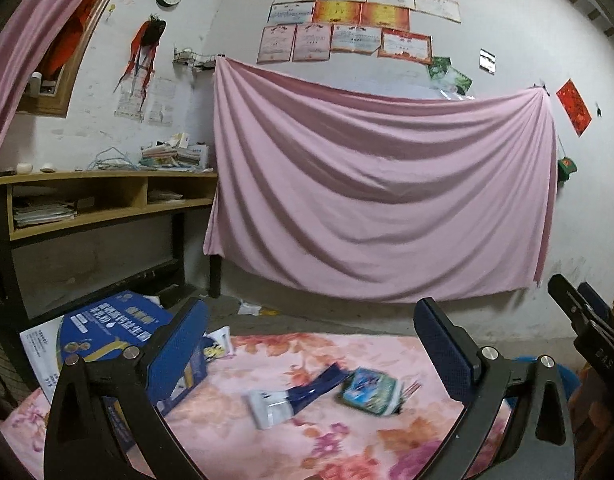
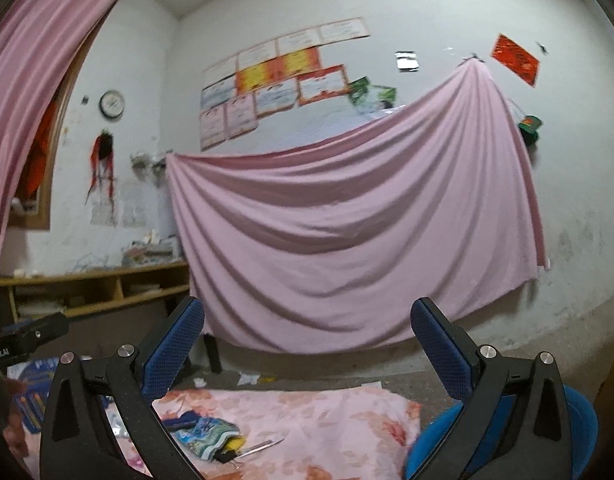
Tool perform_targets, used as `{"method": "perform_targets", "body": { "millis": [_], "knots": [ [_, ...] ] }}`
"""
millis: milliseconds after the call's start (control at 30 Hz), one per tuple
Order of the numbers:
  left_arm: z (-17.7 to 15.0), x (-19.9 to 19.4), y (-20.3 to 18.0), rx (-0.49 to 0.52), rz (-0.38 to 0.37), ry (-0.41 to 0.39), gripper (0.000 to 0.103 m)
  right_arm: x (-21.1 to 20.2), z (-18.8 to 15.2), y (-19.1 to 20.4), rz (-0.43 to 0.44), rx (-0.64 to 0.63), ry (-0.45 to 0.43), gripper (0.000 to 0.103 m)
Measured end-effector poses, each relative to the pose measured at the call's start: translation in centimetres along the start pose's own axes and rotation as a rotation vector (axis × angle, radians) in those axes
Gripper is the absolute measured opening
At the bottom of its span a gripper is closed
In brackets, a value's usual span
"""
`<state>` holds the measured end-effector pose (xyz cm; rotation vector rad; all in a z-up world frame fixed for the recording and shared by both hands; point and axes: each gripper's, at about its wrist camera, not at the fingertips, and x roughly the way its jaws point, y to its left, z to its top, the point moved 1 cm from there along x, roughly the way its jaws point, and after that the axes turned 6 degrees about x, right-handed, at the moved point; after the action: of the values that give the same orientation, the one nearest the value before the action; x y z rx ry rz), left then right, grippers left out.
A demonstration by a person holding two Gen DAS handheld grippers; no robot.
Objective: Collect trash
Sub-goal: 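Move both open tools back over the bed toward the remaining trash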
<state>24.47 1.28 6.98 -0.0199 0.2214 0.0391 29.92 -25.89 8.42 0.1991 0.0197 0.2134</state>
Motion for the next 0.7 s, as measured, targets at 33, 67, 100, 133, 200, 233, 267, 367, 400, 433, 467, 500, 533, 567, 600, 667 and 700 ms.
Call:
{"method": "perform_targets", "body": {
  "millis": [33,67,100,133,200,233,267,367,400,433,467,500,533,567,600,667,700],
  "knots": [
    [-0.2,0.2,0.3,0.004,0.0,0.008,0.101,0.3,-0.2,0.4,0.003,-0.011,0.013,0.103],
    [-0.6,0.4,0.6,0.012,-0.002,0.02,0.101,0.5,-0.5,0.7,0.004,-0.019,0.023,0.103],
    [-0.9,0.5,0.7,0.017,-0.003,0.028,0.101,0.9,-0.8,1.2,0.008,-0.031,0.039,0.103],
    [-1.3,0.7,0.9,0.024,-0.006,0.039,0.101,1.2,-1.1,1.5,0.014,-0.04,0.054,0.103],
    [-1.8,1.4,1.2,0.036,-0.018,0.065,0.101,1.9,-1.6,2.1,0.021,-0.06,0.095,0.103],
    [-2.1,1.8,1.3,0.043,-0.024,0.079,0.101,2.3,-1.9,2.3,0.028,-0.067,0.112,0.103],
    [-2.5,2.2,1.3,0.053,-0.031,0.099,0.101,2.4,-2.1,2.5,0.033,-0.071,0.125,0.103],
    [-3.2,3.5,1.0,0.085,-0.052,0.154,0.101,3.6,-3.0,2.7,0.045,-0.082,0.198,0.103],
    [-3.5,4.0,0.9,0.094,-0.055,0.17,0.101,3.9,-3.2,2.7,0.047,-0.08,0.221,0.103],
    [-3.8,4.5,0.8,0.106,-0.062,0.19,0.101,4.4,-3.5,2.7,0.053,-0.075,0.252,0.103],
    [-4.1,5.0,0.6,0.117,-0.075,0.214,0.101,4.7,-3.7,2.7,0.055,-0.072,0.271,0.103],
    [-4.4,5.6,0.4,0.132,-0.083,0.237,0.101,5.2,-4.0,2.6,0.054,-0.069,0.303,0.103],
    [-4.8,6.2,0.3,0.145,-0.089,0.256,0.101,5.6,-4.3,2.6,0.05,-0.069,0.332,0.103],
    [-5.1,6.7,0.1,0.16,-0.095,0.275,0.101,5.9,-4.5,2.6,0.048,-0.071,0.356,0.103],
    [-5.5,7.4,0.0,0.179,-0.096,0.297,0.1,6.5,-4.9,2.5,0.044,-0.071,0.395,0.103],
    [-6.1,8.5,-0.2,0.205,-0.102,0.335,0.1,7.3,-5.6,2.3,0.038,-0.069,0.453,0.103],
    [-6.5,9.2,-0.2,0.215,-0.106,0.358,0.1,7.7,-5.9,2.2,0.038,-0.068,0.482,0.103]
  ]
}}
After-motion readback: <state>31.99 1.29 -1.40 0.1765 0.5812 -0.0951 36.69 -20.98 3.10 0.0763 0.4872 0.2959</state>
